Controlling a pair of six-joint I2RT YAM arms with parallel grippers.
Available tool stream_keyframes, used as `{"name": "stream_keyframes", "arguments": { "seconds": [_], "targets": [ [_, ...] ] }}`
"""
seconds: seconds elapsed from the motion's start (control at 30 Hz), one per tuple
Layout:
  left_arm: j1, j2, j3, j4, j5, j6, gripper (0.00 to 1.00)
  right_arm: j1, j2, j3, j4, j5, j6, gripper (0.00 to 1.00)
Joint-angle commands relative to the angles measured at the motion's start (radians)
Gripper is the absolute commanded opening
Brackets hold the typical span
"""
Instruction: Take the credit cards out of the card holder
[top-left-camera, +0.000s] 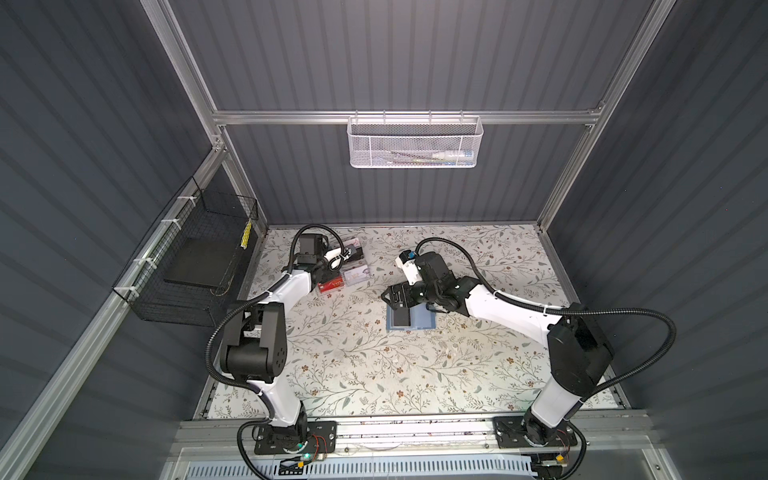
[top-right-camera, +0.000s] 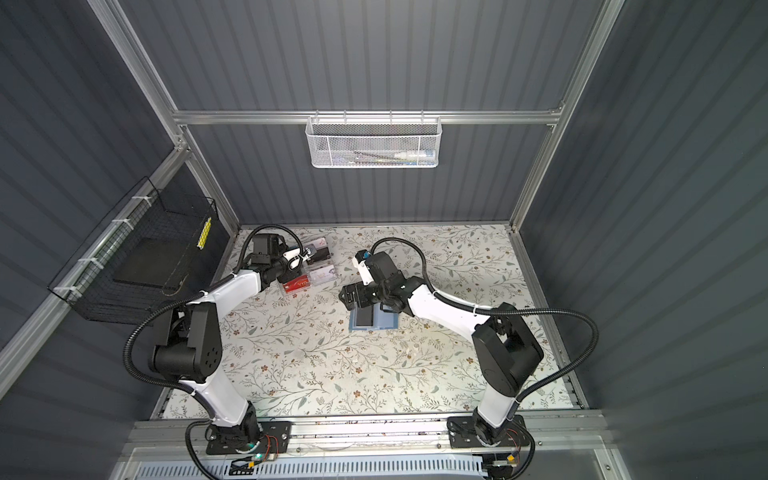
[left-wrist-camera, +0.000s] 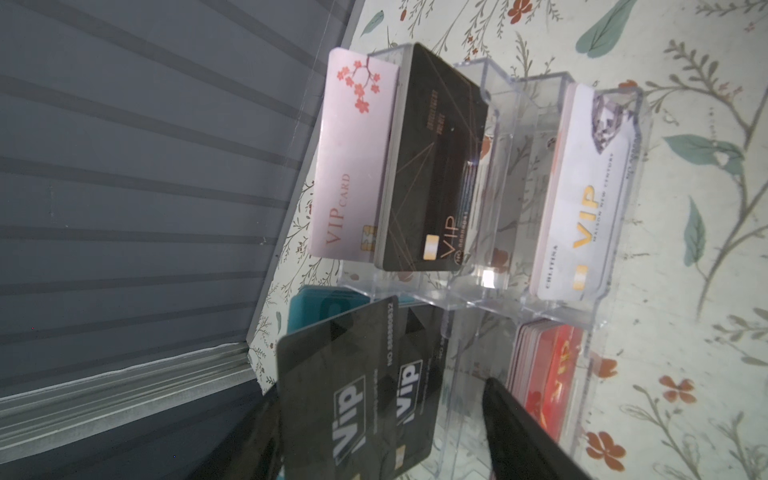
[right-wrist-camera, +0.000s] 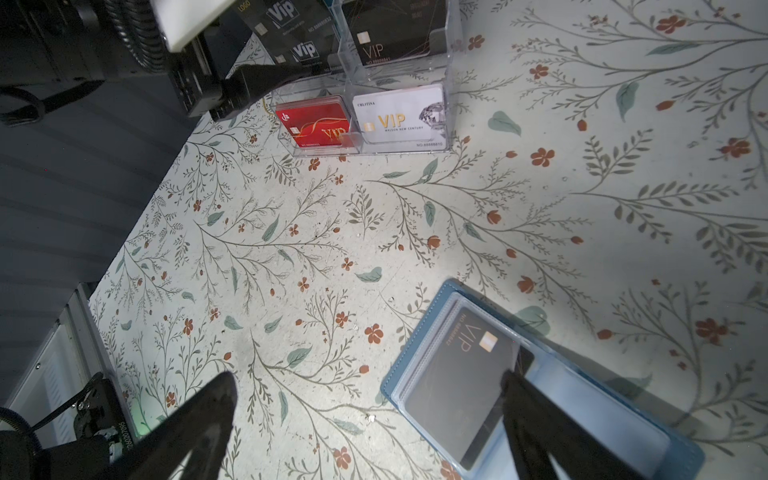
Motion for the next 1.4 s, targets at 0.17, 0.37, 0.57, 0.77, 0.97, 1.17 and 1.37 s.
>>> {"name": "stream_keyframes", "arguments": {
  "seconds": [0.17,0.37,0.57,0.77,0.97,1.17,1.37],
  "targets": [
    [-0.006,0.011,-0.021,-0.026,0.011,0.025,0.74,0.006,0.009,-0.005,-0.001,-0.001,-0.013,0.99],
    [-0.006,0.011,-0.018,-0.06,-0.013,0.064,0.74,0.008,0.008,-0.004,0.0,-0.003,-0.011,0.99],
    [-0.006,0.008,-0.011,-0.081,-0.03,0.086,0.73,0.008,0.006,-0.005,-0.002,-0.001,-0.011,0.99],
    [-0.006,0.011,-0.02,-0.07,-0.04,0.081,0.74,0.01,0.003,-0.006,-0.002,0.001,-0.014,0.99],
    [0.007,-0.023,-0.039,-0.017,0.01,0.009,0.81,0.011,0.004,-0.006,-0.002,0.004,-0.014,0.99],
    [0.016,-0.065,-0.07,0.035,0.044,-0.03,1.0,0.011,0.004,-0.005,-0.002,0.007,-0.016,0.99],
    [0.019,-0.136,-0.104,0.102,0.09,-0.118,1.0,0.011,0.001,-0.006,-0.002,0.01,-0.015,0.99]
  ]
}}
